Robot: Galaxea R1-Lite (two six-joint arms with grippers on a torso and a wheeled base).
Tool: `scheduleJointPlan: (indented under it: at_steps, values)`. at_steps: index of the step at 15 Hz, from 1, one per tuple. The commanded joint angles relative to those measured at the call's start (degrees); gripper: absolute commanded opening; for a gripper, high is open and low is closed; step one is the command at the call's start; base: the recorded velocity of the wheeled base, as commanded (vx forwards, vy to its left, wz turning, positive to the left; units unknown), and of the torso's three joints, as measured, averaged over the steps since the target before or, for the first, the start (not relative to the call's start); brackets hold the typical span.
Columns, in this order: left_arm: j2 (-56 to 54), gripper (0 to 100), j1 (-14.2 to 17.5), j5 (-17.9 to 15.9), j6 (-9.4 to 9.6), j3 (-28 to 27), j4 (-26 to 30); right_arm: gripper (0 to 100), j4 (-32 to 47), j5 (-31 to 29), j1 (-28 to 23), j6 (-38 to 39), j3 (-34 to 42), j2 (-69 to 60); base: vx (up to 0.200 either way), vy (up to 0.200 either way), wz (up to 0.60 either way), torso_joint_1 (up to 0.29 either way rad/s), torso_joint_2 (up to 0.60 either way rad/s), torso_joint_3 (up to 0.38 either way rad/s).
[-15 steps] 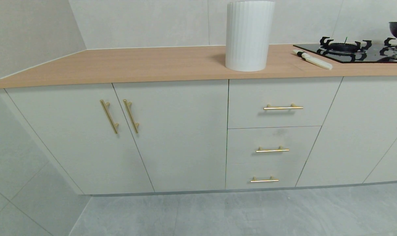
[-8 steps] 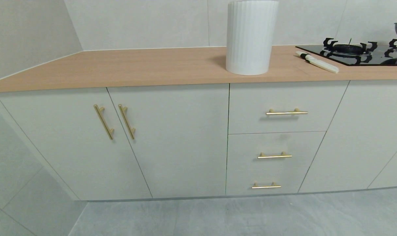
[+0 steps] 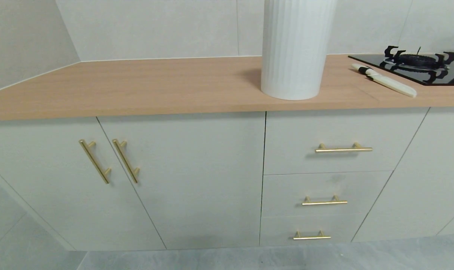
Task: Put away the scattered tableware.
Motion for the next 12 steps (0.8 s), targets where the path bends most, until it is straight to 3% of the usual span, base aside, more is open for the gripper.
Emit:
scheduleJointPlan:
  at_steps: [1, 8, 12]
  values:
    - [0.00, 100, 0.00, 0.02, -0.01, 0.02, -0.01, 100, -0.01, 0.01, -0.03, -0.04, 0.01, 0.16, 0.200, 0.000, 0.00, 0.002, 0.00, 0.002]
    - [0.00, 100, 0.00, 0.02, 0.07, 0.02, -0.01, 100, -0.01, 0.01, -0.03, -0.04, 0.01, 0.16, 0.200, 0.000, 0.00, 0.002, 0.00, 0.004]
    - [0.00, 100, 0.00, 0.02, 0.07, 0.02, -0.01, 100, -0.01, 0.01, 0.06, -0.04, 0.01, 0.16, 0.000, 0.000, 0.00, 0.000, 0.00, 0.000]
